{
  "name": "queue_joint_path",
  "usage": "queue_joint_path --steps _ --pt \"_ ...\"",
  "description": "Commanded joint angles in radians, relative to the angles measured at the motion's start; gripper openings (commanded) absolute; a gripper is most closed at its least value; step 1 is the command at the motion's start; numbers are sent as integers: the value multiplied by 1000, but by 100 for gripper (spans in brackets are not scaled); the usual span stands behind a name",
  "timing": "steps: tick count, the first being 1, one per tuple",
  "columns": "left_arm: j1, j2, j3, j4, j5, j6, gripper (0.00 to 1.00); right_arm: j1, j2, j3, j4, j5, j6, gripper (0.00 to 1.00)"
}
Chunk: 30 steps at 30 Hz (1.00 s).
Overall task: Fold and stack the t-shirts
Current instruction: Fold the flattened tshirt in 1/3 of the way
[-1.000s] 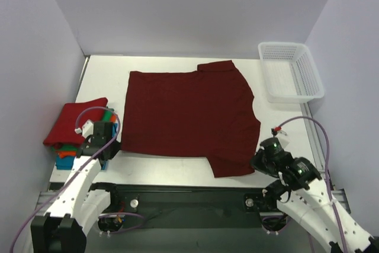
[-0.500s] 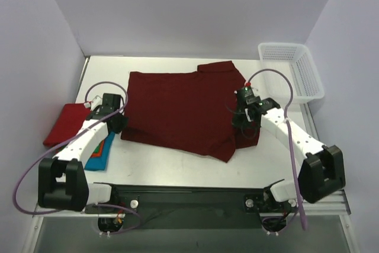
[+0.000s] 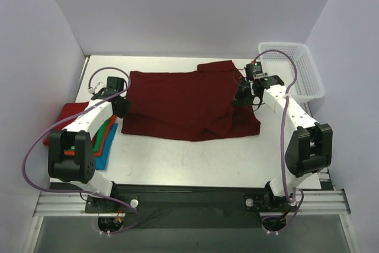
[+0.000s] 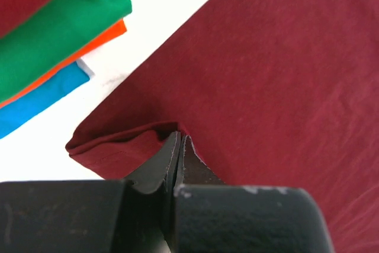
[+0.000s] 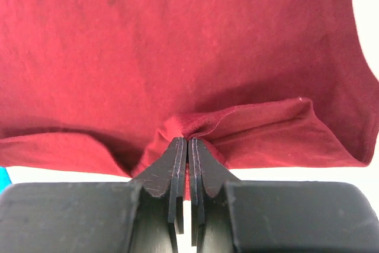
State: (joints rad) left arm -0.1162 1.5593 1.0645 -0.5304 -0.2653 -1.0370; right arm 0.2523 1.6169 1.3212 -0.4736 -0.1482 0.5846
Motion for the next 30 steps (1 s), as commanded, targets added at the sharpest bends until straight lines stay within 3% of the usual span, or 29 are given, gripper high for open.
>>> queue_joint_path --steps 1,30 --pt "19 13 64 3 -18 -17 0 -42 15 47 -20 -54 -25 0" --pt "46 87 103 73 12 -9 0 -234 51 24 0 -152 -49 0"
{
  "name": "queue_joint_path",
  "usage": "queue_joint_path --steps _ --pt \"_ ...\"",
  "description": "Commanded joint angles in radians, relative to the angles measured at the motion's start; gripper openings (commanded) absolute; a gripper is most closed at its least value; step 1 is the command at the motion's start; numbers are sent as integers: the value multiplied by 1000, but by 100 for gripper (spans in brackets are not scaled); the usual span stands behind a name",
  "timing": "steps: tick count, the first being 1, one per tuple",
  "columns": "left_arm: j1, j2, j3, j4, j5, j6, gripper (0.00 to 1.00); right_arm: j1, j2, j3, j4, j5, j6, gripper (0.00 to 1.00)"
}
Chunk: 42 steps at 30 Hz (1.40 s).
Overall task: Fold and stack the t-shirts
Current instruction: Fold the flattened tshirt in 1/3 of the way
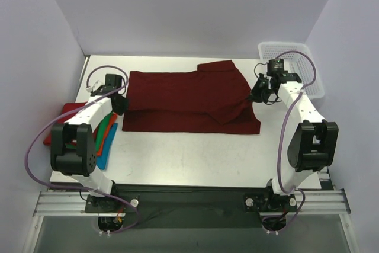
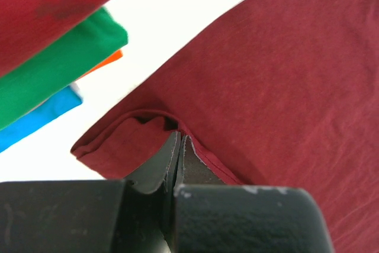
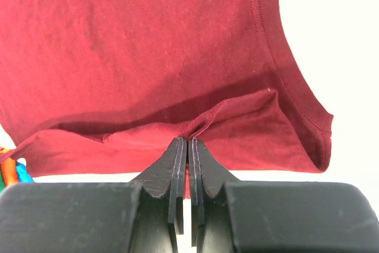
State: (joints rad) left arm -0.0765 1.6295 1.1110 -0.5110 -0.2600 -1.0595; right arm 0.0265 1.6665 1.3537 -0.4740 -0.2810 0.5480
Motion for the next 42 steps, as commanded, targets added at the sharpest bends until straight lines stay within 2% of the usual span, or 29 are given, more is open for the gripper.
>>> queue_joint_path --steps 1,10,15,16,18,19,20,22,24,29,35,42 --pt "6 24 58 54 7 15 0 -11 6 -10 0 -21 -11 0" --pt "6 75 89 57 13 33 0 -19 53 -5 17 -33 -14 0" --pt "20 78 70 91 19 43 1 -25 114 53 20 -56 -23 0" --pt "24 81 64 100 24 44 9 -25 133 61 20 -63 -26 4" --pt "33 79 56 111 36 47 31 -25 150 85 20 -63 -42 14" --pt "41 76 50 120 41 53 59 -25 159 90 20 -63 -48 28" --pt "43 70 44 121 41 55 72 -25 160 94 20 -61 -54 35" --pt "44 43 30 138 41 59 87 -25 156 101 18 -61 -65 51" --pt "44 4 0 149 51 59 89 -17 141 91 18 -60 -69 57" --pt "20 -66 -77 177 59 58 87 81 55 -31 37 23 -71 58" --pt "-55 -92 -135 177 38 55 84 173 -1 -218 158 46 7 55" --pt "-115 -65 -197 203 44 49 83 230 50 -290 262 20 92 50"
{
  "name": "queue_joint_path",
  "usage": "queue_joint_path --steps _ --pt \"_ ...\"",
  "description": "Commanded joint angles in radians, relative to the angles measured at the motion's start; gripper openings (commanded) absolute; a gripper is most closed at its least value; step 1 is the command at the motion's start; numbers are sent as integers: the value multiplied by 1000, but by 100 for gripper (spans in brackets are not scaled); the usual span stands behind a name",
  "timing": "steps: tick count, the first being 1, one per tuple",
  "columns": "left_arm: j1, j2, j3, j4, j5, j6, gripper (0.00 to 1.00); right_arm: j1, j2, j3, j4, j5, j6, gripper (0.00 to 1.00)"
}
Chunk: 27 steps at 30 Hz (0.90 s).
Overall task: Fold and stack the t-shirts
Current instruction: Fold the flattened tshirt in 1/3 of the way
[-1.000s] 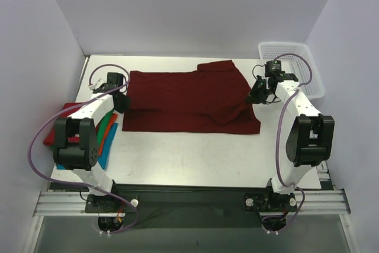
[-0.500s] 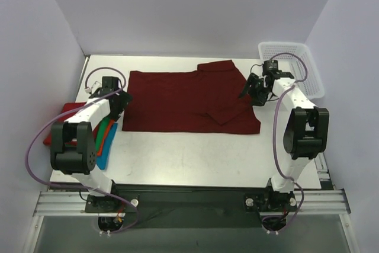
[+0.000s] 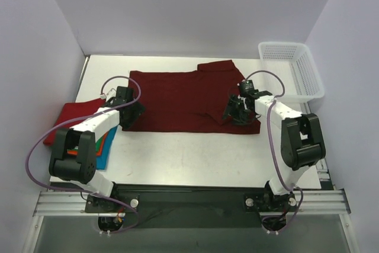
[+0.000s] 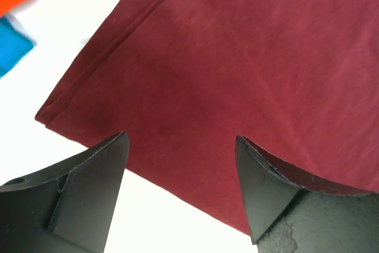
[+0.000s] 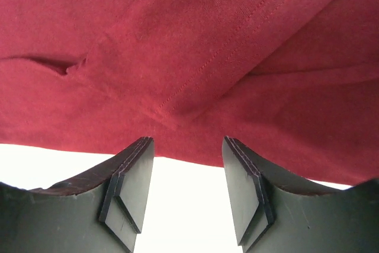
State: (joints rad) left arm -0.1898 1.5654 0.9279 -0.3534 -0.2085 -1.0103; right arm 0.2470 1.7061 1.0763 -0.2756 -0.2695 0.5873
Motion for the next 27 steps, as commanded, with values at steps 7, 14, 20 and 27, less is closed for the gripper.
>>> queue_joint_path --steps 7,14,20,27 --pt "-8 -11 -66 60 -15 12 82 14 36 -68 174 -23 120 45" --pt "-8 -19 -80 54 -19 19 82 29 61 -87 220 -28 158 38" --pt "-8 -21 -87 56 -19 29 82 29 53 -93 242 -13 177 24" --pt "-7 -33 -84 34 -25 47 82 29 82 -30 230 -22 178 3"
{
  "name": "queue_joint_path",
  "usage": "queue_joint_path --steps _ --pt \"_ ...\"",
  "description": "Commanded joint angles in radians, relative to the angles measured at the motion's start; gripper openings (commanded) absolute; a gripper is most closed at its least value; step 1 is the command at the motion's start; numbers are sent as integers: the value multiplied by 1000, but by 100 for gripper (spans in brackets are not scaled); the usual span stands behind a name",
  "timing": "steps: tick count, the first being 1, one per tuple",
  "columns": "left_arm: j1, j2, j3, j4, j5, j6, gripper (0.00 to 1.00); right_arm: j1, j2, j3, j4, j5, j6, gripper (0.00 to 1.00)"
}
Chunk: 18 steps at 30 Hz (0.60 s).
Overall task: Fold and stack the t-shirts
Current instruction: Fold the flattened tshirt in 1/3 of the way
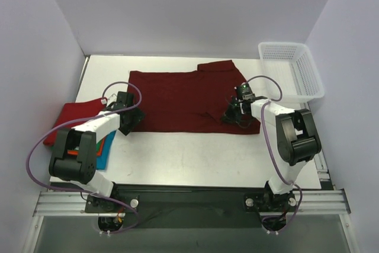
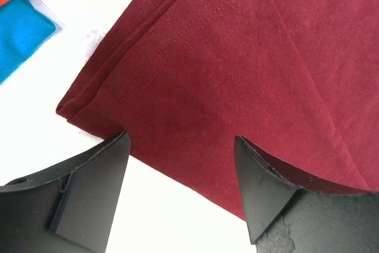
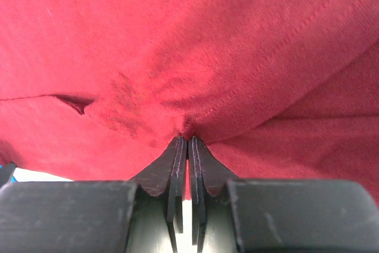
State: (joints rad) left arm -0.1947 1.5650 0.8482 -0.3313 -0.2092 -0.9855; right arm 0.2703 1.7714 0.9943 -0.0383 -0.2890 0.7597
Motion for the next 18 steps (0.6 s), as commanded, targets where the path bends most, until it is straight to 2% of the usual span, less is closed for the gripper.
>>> queue_joint_path --steps 1,11,18 --pt "0 -34 -5 9 -25 24 81 7 23 75 -18 -2 1 3" --pt "-2 -57 -3 3 -24 36 81 18 114 266 -103 17 -46 1" --pt "0 -68 -6 -2 -21 45 81 27 224 403 -152 34 -114 6"
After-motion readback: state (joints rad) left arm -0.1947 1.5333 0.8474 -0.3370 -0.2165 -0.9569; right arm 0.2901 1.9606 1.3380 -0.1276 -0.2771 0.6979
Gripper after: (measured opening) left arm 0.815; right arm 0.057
